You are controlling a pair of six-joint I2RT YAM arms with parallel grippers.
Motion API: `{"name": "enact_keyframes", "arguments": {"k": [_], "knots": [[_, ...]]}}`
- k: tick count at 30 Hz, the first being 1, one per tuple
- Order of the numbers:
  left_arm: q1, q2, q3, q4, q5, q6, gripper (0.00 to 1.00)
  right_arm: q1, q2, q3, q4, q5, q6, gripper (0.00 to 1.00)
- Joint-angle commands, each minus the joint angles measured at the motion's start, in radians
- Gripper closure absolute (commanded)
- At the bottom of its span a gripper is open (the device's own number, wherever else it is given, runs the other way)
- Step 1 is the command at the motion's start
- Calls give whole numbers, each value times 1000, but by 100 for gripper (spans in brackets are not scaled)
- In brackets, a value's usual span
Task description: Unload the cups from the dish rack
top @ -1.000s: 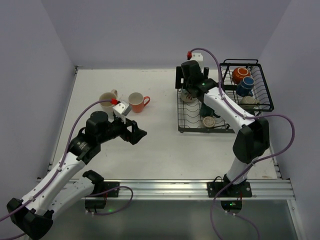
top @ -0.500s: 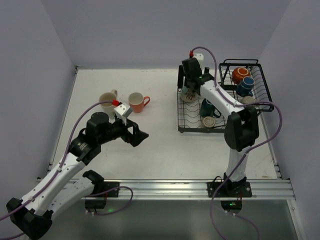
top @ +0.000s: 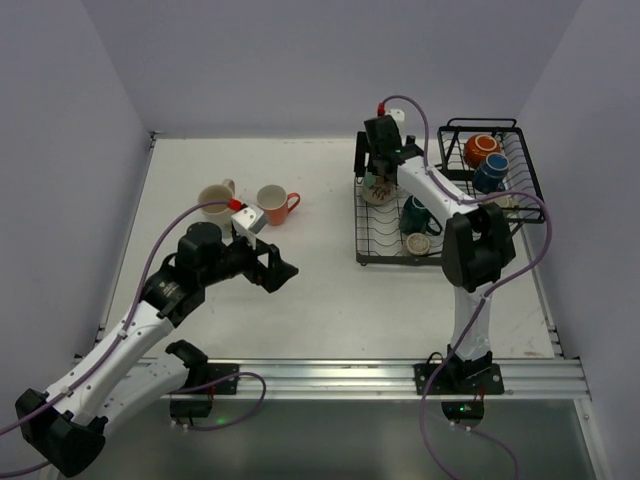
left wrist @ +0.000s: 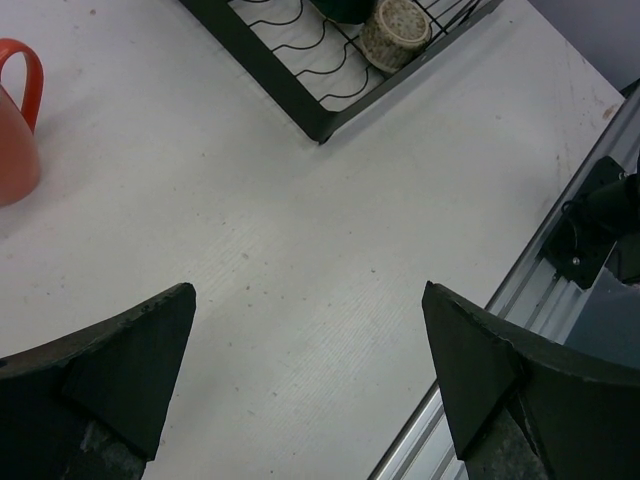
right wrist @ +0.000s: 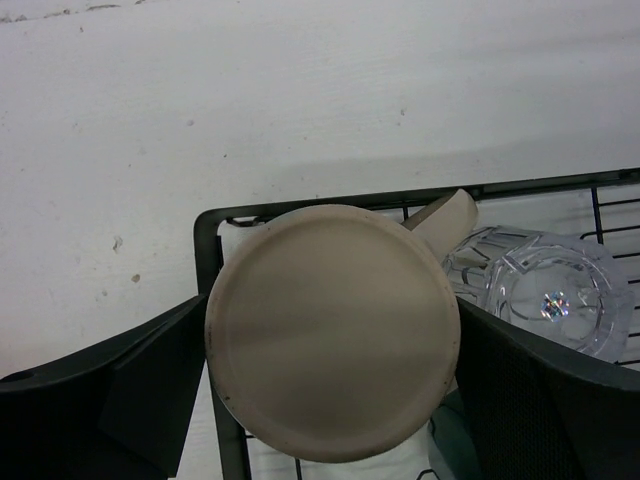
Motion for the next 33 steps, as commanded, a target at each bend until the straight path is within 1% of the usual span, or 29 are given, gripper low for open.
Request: {"name": "enact_keyframes", "arguments": {"k": [1, 3, 4, 5, 6, 7, 10, 11, 15, 17, 18, 21, 23, 27, 31, 33], "knots": [[-3, 6, 2, 26, -4, 12, 0, 0, 27, 62, 17, 5, -28, 3], [-3, 9, 2, 25, -9, 12, 0, 0, 27, 59, 18, 17, -25, 7], [-3, 8, 2, 25, -15, 12, 0, 2, 18, 53, 24, 22, -25, 19], [-3, 11, 2, 23, -18, 12, 0, 5, 7, 32, 35, 32, -30, 25], [-3, 11, 2, 23, -20, 12, 0, 7, -2, 22, 58, 37, -34, 30], [-3, 12, 2, 22, -21, 12, 0, 10, -24, 16, 66, 43, -40, 40], [0, 22, 6, 22, -23, 12, 0, 22, -47, 19, 84, 84, -62, 53], [-2, 29, 6, 21, -18, 8, 0, 25, -67, 21, 89, 95, -67, 59], [-2, 39, 15, 52, 51, -18, 0, 34, -134, 4, 124, 92, -68, 73], [-2, 25, 18, 104, 84, -63, 0, 39, -183, -28, 135, 83, -62, 75], [0, 20, 21, 123, 94, -78, 0, 40, -200, -39, 147, 77, -56, 81], [-2, 12, 22, 182, 92, -144, 0, 48, -274, -103, 193, 68, -34, 84], [-2, 20, 4, 239, 85, -227, 0, 49, -311, -155, 224, 63, -27, 85], [-2, 81, -49, 411, 54, -336, 0, 49, -386, -206, 262, 37, -4, 85], [-2, 172, -102, 607, 34, -480, 0, 71, -481, -293, 305, -73, 62, 85], [0, 221, -134, 734, 20, -532, 0, 79, -545, -366, 343, -164, 133, 85]]}}
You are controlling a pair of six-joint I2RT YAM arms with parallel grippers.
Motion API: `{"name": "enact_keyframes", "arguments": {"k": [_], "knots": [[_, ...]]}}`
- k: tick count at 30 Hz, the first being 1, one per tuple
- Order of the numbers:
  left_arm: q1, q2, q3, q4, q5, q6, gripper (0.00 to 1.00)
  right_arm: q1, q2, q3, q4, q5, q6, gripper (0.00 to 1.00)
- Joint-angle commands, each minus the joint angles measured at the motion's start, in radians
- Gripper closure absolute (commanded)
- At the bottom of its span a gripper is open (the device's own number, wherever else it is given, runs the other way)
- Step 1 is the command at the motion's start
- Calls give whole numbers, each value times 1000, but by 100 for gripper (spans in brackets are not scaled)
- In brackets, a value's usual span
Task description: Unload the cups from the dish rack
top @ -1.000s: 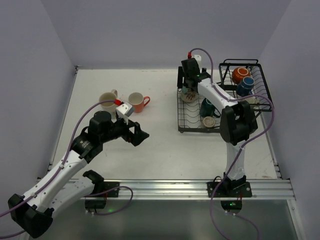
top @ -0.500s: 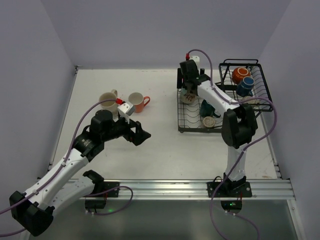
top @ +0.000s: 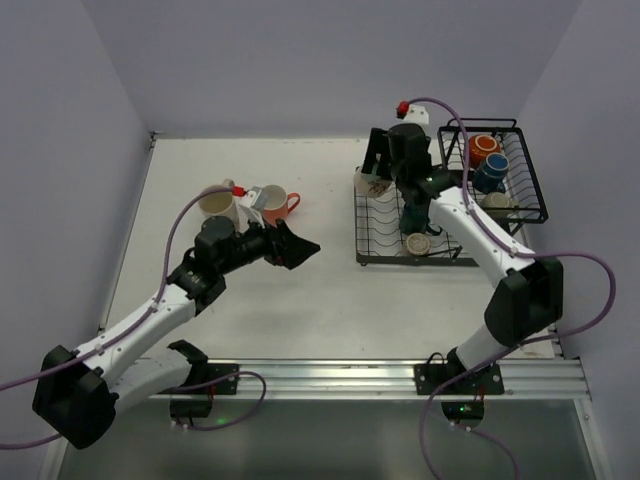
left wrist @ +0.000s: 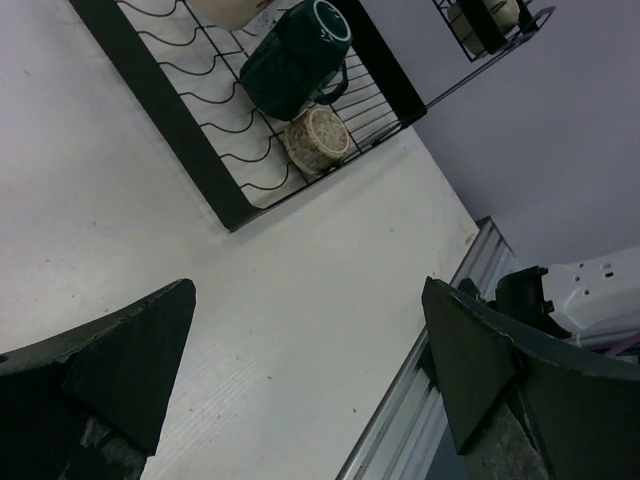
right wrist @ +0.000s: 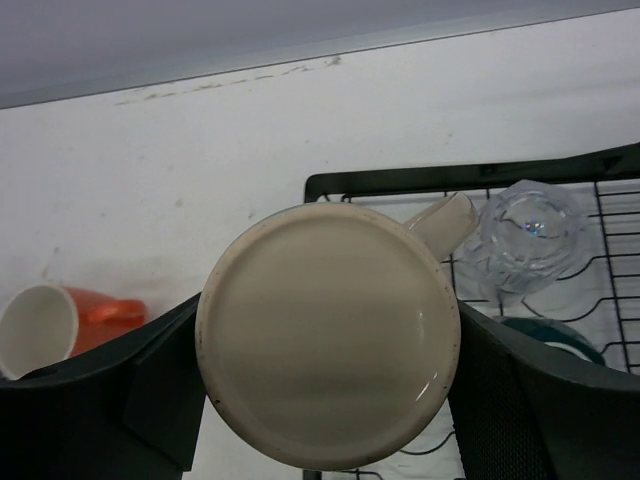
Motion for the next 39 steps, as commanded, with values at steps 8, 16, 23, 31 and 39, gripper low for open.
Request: {"name": "enact_keyframes", "arguments": {"k": [8, 16, 23, 31, 39], "knots": [[-3, 223, -86, 621, -38, -273, 0, 26, -366, -351, 411, -422, 434, 87], [-3, 307, -95, 736, -42, -325, 2, 26, -474, -508, 514, -549, 528, 87], [-9, 344, -74, 828, -24, -364, 8, 26, -489, -614, 623, -601, 622, 87], [-12, 331, -114, 994, 7, -433, 30, 29, -405, -687, 839, -727, 775, 85], [-12, 278, -106, 1028, 18, -434, 86, 44, -331, -715, 982, -804, 877, 78]]}}
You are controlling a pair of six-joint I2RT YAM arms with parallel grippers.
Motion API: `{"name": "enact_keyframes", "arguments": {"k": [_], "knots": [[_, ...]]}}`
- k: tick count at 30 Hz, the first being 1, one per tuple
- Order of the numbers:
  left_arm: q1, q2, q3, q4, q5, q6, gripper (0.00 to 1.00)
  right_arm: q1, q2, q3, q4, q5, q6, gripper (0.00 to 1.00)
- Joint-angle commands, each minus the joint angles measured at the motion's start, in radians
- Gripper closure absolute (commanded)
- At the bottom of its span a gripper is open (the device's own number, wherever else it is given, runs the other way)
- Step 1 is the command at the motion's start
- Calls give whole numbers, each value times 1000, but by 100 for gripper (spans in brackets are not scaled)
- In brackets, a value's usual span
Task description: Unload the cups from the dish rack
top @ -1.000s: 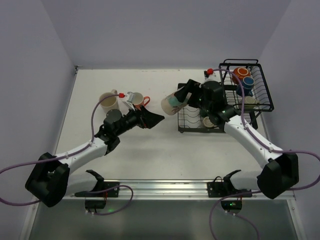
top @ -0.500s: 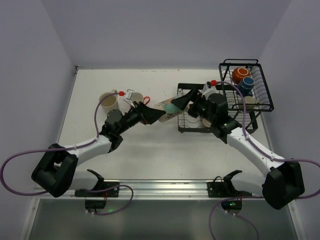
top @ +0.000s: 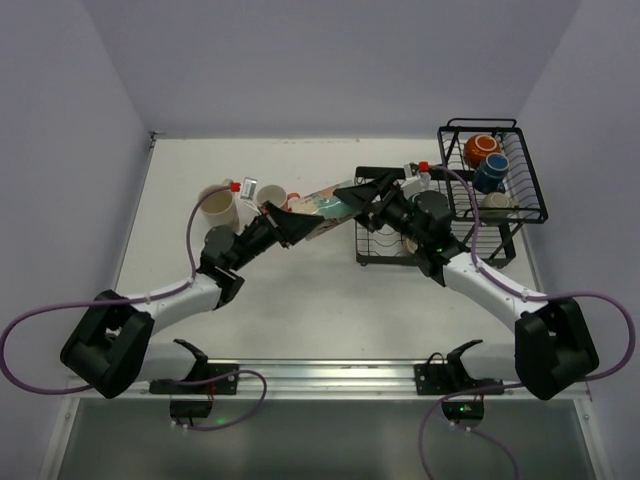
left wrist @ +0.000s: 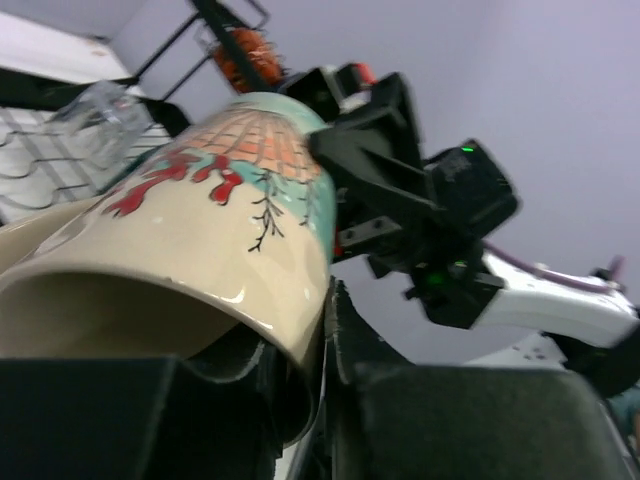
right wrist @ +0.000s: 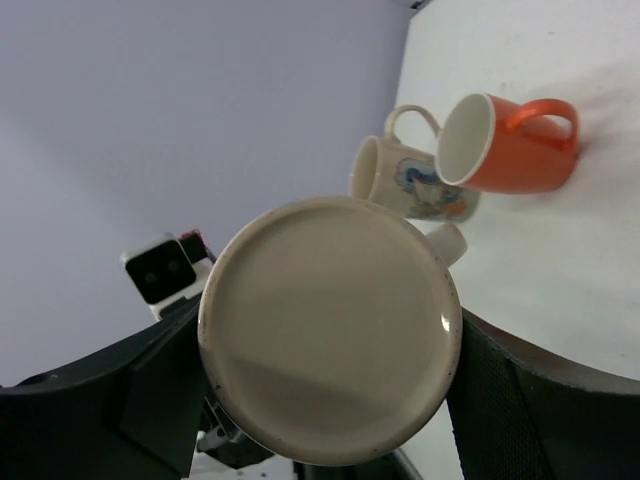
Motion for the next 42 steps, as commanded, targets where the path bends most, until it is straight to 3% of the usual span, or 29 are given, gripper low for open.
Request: {"name": "enact_keyframes", "arguments": {"k": [1, 2, 4, 5, 7, 13, 16, 19, 20, 25, 32, 42], "knots": [[-15, -74, 23, 154, 35, 14, 94, 27, 11, -2, 189, -97, 48, 64], [-15, -85, 25, 142, 34, 15, 100, 27, 12, -3, 202, -101, 56, 54], [-15, -123, 28, 122, 37, 24, 100, 27, 14, -8, 224, -108, 54, 31], [-15, -137, 31, 96, 41, 31, 100, 25, 14, -5, 229, -114, 53, 12], [-15, -195, 29, 60, 66, 60, 100, 10, 14, 6, 226, -128, 46, 1], [-14, -465, -24, -216, 34, 210, 100, -57, 23, 20, 270, -166, 68, 1], [-14, -574, 60, -606, -50, 348, 100, -79, 31, 37, 264, -177, 56, 1], [-12, -592, 139, -861, -132, 460, 100, -88, 23, 55, 226, -159, 4, 1], [-14, -573, 222, -926, -150, 492, 100, -87, 19, 70, 135, -147, -28, 1], [-17, -319, 462, -1207, -248, 641, 100, -51, -80, 164, -165, 12, -284, 1], [-28, 52, 779, -1364, -374, 732, 100, 68, -224, 262, -591, 313, -573, 1], [-104, 496, 1209, -1588, -548, 828, 100, 102, -478, 163, -702, 450, -664, 1]]}}
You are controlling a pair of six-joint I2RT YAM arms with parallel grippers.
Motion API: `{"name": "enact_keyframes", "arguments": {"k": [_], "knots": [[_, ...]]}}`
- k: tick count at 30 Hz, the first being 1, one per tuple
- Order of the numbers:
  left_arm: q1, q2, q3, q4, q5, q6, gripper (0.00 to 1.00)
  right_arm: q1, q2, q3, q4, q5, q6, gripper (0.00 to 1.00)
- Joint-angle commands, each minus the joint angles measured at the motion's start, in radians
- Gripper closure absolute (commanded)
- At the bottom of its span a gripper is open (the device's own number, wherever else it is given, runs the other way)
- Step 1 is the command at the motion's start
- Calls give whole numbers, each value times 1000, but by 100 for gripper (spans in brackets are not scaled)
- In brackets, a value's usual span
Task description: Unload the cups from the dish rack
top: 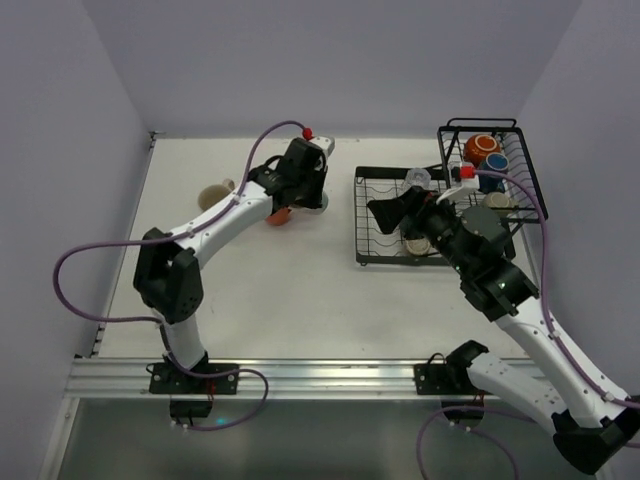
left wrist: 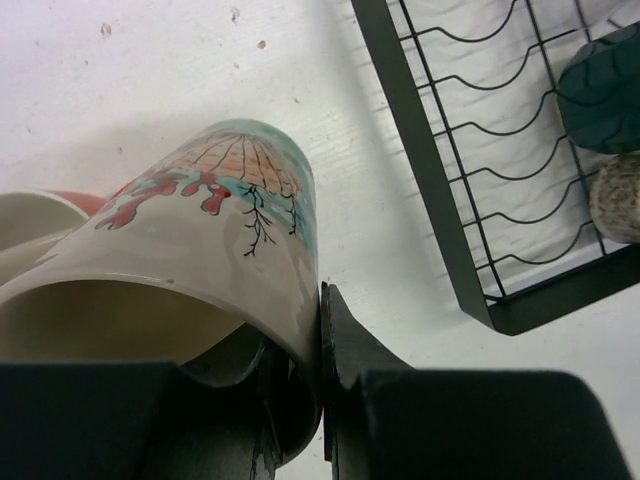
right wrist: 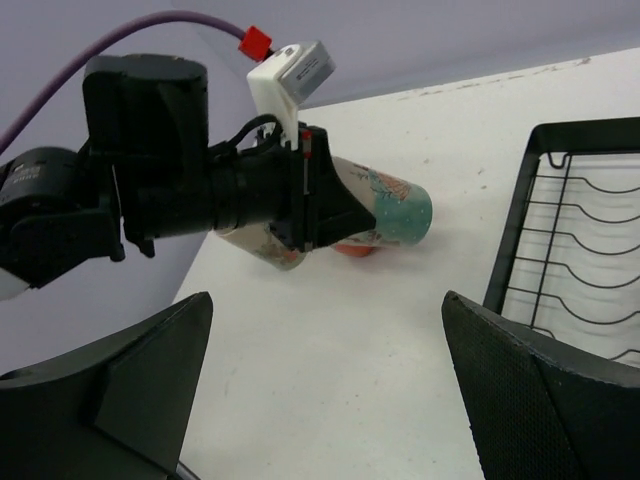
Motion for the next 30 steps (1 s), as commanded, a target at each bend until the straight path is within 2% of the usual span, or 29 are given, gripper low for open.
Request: {"name": "enact_keyframes", "arguments": {"k": [1, 11, 14, 20, 23, 24, 25, 26, 30], "knots": [[-46, 61, 229, -39, -106, 88, 100, 7, -58, -34, -56, 72, -62, 1], [-75, 404, 586, -294, -152, 192, 100, 6, -150, -98, -56, 64, -60, 1], [-78, 446, 638, -326, -141, 215, 100, 7, -169, -108, -58, 69, -60, 1], [-77, 484, 646, -334, -150, 223, 100, 6, -175, -114, -68, 95, -71, 1], [-77, 490, 649, -336, -179, 223, 80, 6, -163, -111, -68, 97, -69, 1], [-78, 490, 647, -336, -184, 221, 67, 6, -158, -111, -70, 100, -69, 1], [-77, 490, 647, -334, -190, 220, 61, 6, -153, -108, -73, 104, -69, 1], [-78, 486, 647, -332, -201, 220, 51, 6, -146, -102, -76, 109, -72, 1], [-78, 464, 638, -310, -224, 214, 34, 6, -127, -89, -90, 144, -85, 1]]}}
